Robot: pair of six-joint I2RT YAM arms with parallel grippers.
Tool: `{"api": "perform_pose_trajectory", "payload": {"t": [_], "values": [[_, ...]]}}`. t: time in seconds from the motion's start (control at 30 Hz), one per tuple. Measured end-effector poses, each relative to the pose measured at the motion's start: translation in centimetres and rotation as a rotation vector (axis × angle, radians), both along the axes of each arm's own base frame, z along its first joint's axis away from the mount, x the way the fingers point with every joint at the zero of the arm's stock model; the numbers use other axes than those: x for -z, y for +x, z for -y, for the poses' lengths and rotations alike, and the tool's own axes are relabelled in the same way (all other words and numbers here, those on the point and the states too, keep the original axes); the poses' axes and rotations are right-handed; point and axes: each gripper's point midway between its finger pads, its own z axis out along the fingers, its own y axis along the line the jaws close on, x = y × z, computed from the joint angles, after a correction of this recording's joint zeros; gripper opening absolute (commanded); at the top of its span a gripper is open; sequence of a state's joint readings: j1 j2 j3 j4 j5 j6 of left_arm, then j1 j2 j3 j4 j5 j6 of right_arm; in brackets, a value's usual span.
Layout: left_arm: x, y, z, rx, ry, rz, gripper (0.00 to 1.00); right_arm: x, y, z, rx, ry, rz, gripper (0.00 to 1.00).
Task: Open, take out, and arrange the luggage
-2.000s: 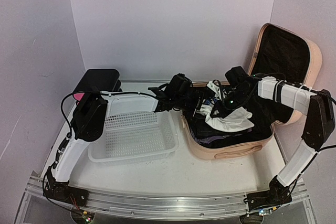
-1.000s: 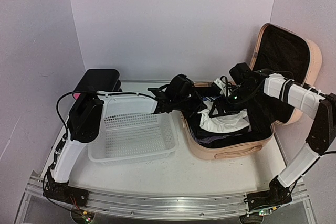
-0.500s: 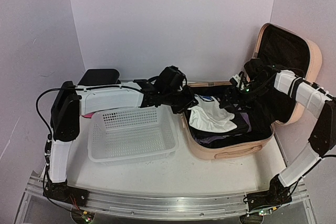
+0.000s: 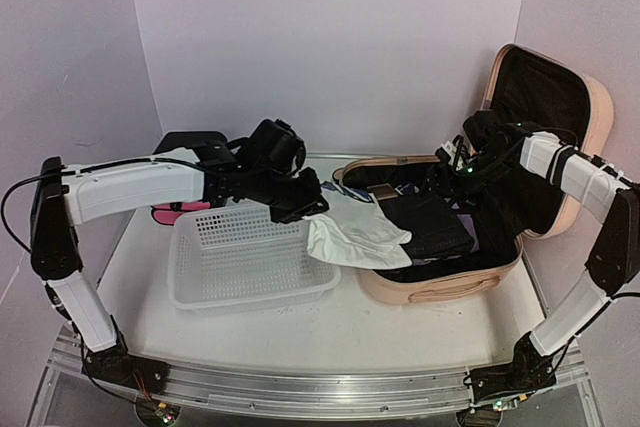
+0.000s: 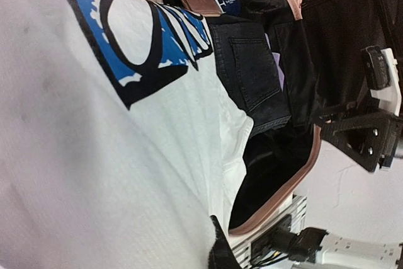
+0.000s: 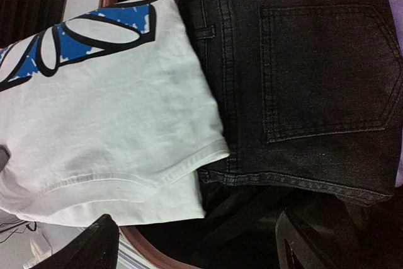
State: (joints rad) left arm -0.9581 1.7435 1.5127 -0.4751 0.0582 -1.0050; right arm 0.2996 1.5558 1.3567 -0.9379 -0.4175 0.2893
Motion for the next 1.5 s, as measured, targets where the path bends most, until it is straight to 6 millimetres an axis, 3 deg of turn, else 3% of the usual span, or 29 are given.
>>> {"api": "perform_pose_trajectory", "payload": {"t": [0.2, 0.37, 0.5, 0.7, 0.8, 1.2, 1.5], "values": [[-0.2, -0.7, -6.5, -0.01, 0.049, 0.045, 0.0, -0.1, -0.1, -0.1, -0.005, 0.008, -0.004, 0.86], [1.4, -0.8, -11.6, -0.053, 0.072, 0.008, 0.0, 0.0, -0.4, -0.4, -0.014, 0.004, -0.01, 0.85], [4.0, -0.8, -14.1, -0.066, 0.105, -0.042, 0.0, -0.2, -0.9, -0.9, -0.036, -0.013, -0.012, 0.84], [9.6, -2.4, -17.4, -0.021, 0.177, -0.166, 0.0, -0.9, -1.5, -2.9, -0.105, -0.05, 0.021, 0.84], [11.4, -2.9, -18.6, -0.001, 0.231, -0.198, 0.0, -0.7, -1.7, -3.9, -0.138, -0.071, 0.023, 0.84], [14.8, -3.3, -20.3, 0.067, 0.393, -0.202, 0.0, 1.5, -3.2, -7.4, -0.255, -0.154, -0.017, 0.84], [15.7, -3.2, -22.5, 0.064, 0.528, -0.176, 0.02, 2.0, -3.9, -9.5, -0.311, -0.17, -0.017, 0.84]]}}
